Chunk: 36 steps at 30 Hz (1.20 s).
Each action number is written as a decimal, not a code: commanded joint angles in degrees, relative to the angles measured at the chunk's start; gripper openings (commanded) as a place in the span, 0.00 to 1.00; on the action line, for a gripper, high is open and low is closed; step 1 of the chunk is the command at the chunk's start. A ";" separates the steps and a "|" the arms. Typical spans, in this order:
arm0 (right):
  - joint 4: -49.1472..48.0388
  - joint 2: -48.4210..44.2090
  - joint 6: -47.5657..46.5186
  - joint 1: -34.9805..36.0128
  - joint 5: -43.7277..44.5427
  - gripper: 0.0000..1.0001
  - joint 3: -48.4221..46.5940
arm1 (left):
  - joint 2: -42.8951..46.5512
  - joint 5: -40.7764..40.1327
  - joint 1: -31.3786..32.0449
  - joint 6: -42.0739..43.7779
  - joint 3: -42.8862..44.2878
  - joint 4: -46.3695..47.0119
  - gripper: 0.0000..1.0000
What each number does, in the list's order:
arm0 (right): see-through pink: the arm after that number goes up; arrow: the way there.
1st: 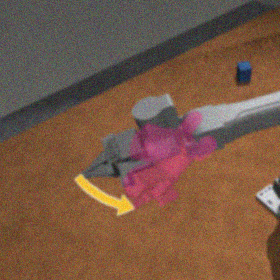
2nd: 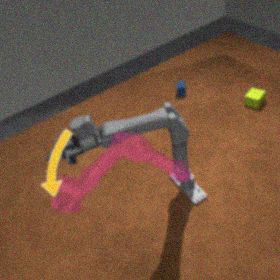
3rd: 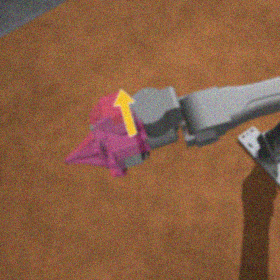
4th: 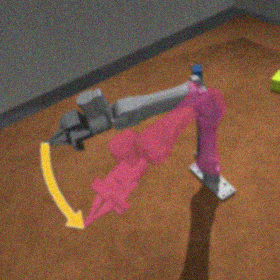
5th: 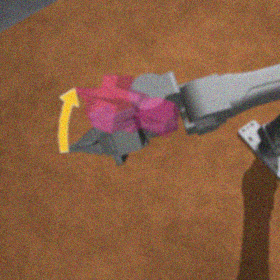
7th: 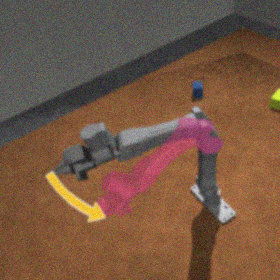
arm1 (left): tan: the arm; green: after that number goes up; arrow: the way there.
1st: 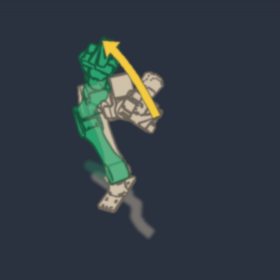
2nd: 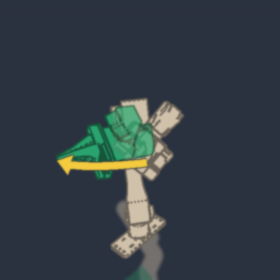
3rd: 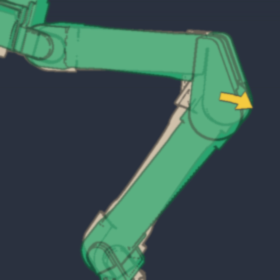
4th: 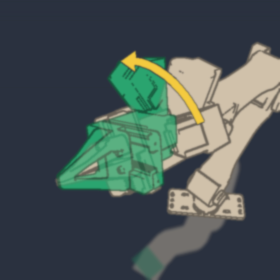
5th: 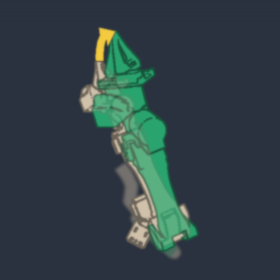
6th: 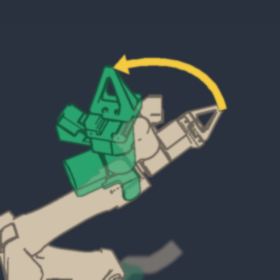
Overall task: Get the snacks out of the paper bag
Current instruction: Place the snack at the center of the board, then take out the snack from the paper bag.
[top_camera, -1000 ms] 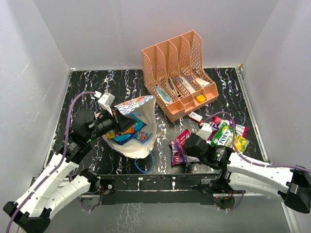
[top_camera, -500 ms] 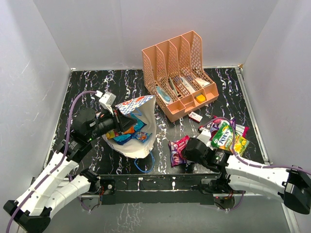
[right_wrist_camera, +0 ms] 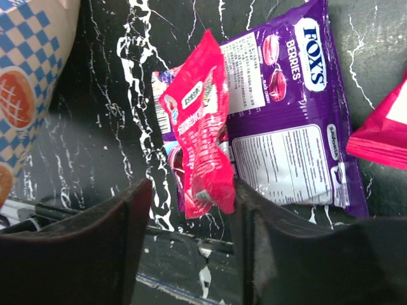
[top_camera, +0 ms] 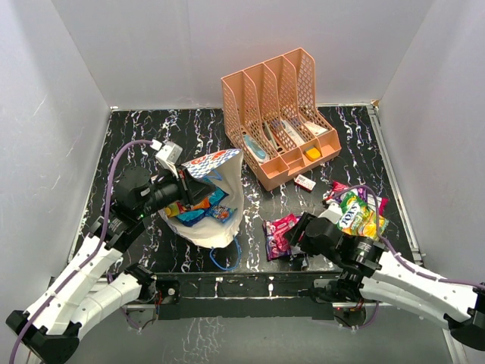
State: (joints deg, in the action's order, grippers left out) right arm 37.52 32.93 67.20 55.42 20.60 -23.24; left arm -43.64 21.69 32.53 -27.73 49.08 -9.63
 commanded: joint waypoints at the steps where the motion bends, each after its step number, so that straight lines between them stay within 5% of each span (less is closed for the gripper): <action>1: 6.76 -3.25 1.10 -0.15 2.16 0.62 -5.96 | 0.13 1.96 0.26 -0.57 1.01 1.87 0.00; 7: 9.73 -5.50 -1.19 -0.12 8.23 0.91 -11.19 | 0.72 2.20 0.29 0.39 1.09 0.95 0.00; 11: -1.48 -5.55 -14.45 -0.13 9.33 0.99 -13.35 | 2.78 4.54 0.20 -0.84 0.17 3.65 0.00; 19: -27.95 5.31 -45.88 -0.07 -10.61 1.00 -19.11 | 6.28 6.41 0.23 -3.55 -1.73 7.29 0.00; 25: -39.39 18.69 -49.27 1.75 -24.34 0.92 -21.65 | 6.60 5.93 0.25 -2.82 -1.01 5.63 0.00; 31: -53.96 29.58 -50.98 15.65 -9.00 0.91 -19.81 | 6.18 5.86 0.16 -3.22 -0.72 6.06 0.00; 36: -59.76 40.62 -49.19 19.15 10.79 0.88 -22.93 | 5.91 6.24 0.22 -2.93 -0.70 6.44 0.00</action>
State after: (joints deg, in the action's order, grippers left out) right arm -10.63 68.07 18.28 73.56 13.85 -42.85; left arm -37.89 26.22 32.53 -30.68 47.79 -4.95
